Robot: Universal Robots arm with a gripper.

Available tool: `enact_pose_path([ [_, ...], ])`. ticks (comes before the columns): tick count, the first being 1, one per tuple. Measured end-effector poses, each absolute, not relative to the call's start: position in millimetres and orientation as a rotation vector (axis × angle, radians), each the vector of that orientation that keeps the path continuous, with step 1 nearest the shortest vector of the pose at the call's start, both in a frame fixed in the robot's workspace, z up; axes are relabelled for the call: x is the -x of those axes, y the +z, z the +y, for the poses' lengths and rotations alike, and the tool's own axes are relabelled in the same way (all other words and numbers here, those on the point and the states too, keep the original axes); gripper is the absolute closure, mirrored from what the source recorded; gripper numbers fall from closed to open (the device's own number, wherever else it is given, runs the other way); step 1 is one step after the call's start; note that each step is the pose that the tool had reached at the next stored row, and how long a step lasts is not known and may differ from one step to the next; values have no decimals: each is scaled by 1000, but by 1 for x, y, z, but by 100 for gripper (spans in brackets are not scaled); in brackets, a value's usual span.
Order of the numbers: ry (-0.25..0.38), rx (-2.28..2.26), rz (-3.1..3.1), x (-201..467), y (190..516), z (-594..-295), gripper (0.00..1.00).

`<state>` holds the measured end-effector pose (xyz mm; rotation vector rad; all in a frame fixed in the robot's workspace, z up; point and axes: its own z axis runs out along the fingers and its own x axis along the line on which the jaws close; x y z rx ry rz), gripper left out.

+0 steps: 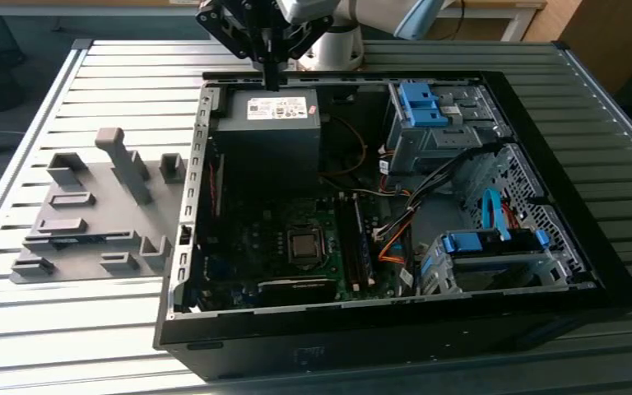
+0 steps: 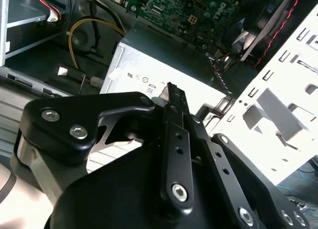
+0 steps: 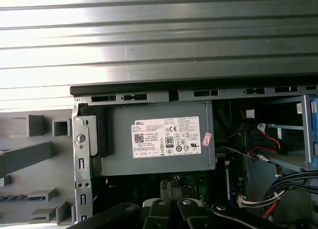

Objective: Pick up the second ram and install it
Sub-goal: 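Reach for the second ram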

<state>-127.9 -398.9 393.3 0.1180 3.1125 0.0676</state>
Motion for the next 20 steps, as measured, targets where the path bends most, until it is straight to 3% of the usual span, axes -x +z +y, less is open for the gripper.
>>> enact_pose_path([
  [20, 68, -118, 3112, 138, 393, -399, 89],
])
